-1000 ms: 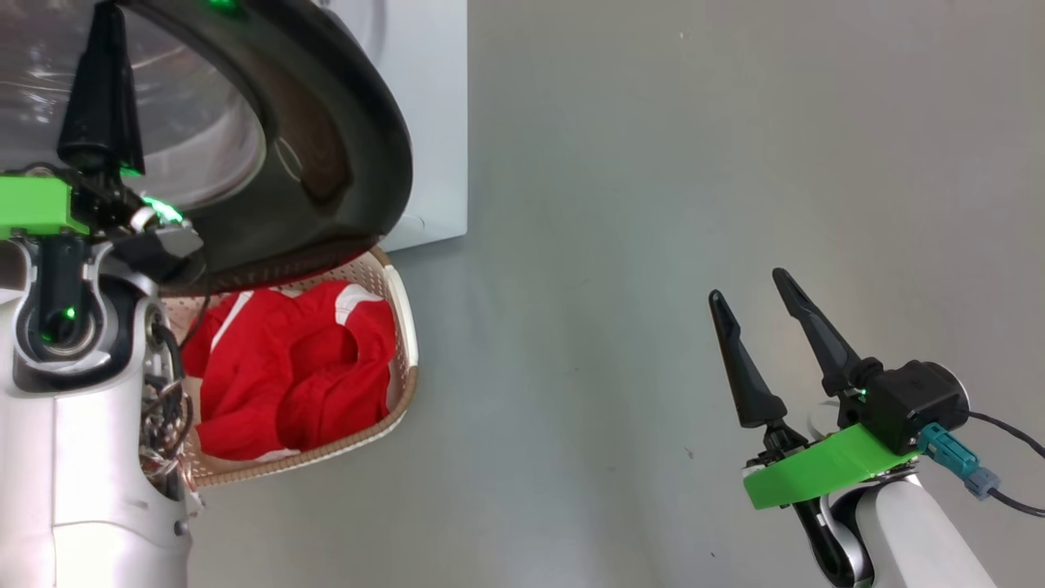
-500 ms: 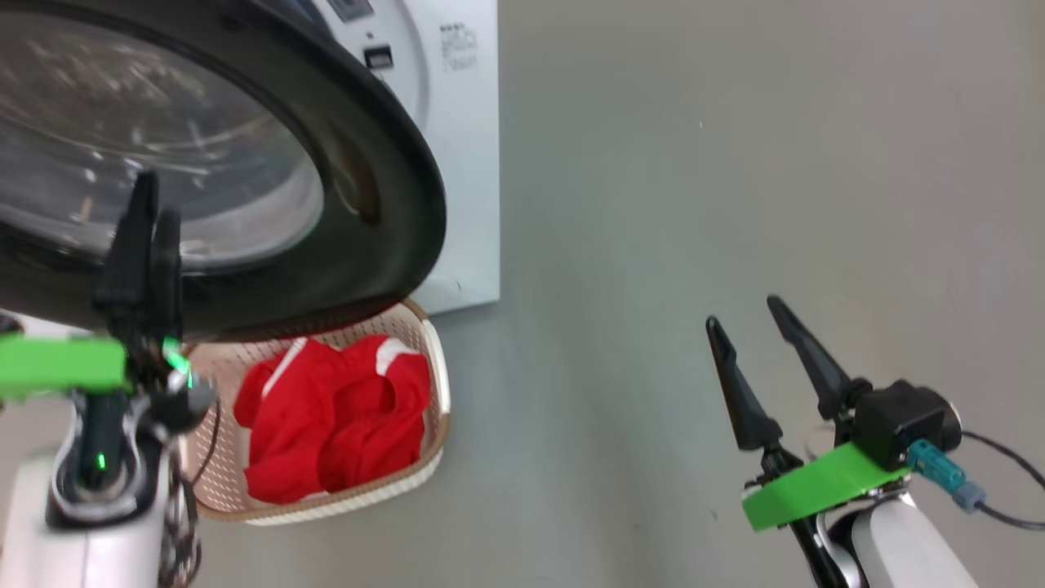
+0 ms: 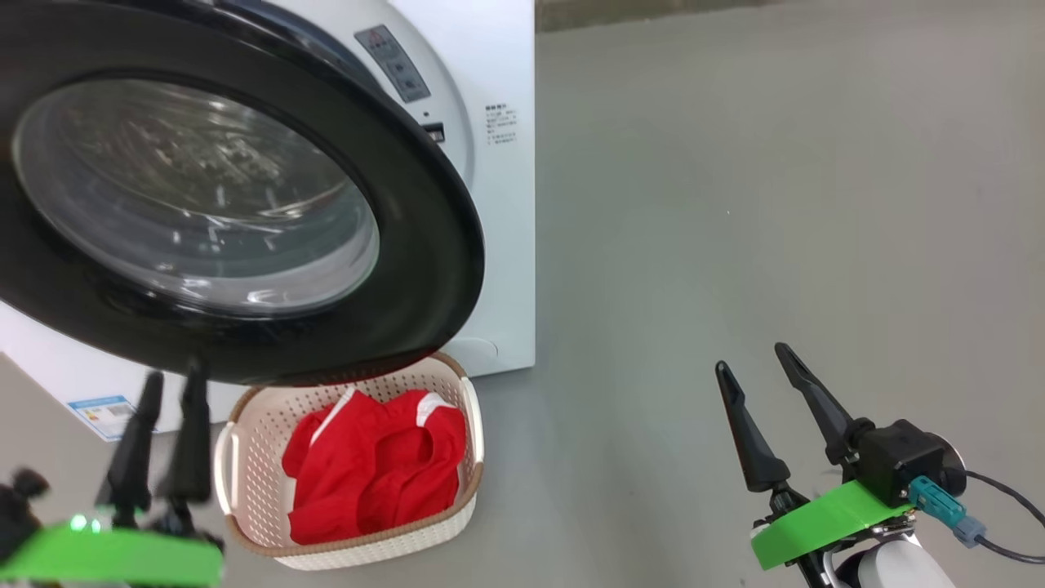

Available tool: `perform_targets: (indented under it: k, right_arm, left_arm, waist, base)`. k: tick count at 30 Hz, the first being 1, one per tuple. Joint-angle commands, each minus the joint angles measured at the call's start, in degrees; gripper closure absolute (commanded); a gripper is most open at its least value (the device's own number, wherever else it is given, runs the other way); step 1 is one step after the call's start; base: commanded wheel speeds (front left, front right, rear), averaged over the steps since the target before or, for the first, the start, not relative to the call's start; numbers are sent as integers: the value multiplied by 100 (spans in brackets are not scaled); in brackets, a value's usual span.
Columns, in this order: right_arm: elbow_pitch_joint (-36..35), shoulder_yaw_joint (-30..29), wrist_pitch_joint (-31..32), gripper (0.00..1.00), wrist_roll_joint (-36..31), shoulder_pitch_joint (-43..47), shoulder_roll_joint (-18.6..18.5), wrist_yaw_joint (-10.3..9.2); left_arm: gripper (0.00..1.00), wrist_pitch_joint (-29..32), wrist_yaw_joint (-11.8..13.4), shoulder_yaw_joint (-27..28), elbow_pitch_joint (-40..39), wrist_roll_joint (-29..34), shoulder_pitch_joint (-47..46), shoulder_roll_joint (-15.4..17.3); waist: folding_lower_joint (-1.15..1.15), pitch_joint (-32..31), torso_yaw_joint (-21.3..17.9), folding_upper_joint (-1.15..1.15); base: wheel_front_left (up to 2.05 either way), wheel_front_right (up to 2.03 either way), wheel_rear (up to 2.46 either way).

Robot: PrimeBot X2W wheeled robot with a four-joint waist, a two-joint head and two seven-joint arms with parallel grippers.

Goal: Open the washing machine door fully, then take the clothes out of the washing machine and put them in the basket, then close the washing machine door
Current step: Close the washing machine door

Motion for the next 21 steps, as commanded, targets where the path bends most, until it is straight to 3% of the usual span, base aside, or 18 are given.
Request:
perform_targets:
  k: [1,9,21]
  right_arm:
    - [-158,96,-36,0,-15,-44,7,39]
    - [-242,51,-36,0,-45,43,7,39]
    - [-352,-11,-36,0,-45,199,7,39]
  left_arm:
    - [0,-159,-34,121,-236,354,104,229]
    - [0,-371,108,273,-322,1416,774,142]
    - [0,-382,-21,991,-555,2918,1340,-602]
  waist:
    - [0,-106,54,0]
    - [0,-215,52,0]
    - [0,-349,74,0]
  base:
    - [0,0,0]
    - [0,0,0]
    - [0,0,0]
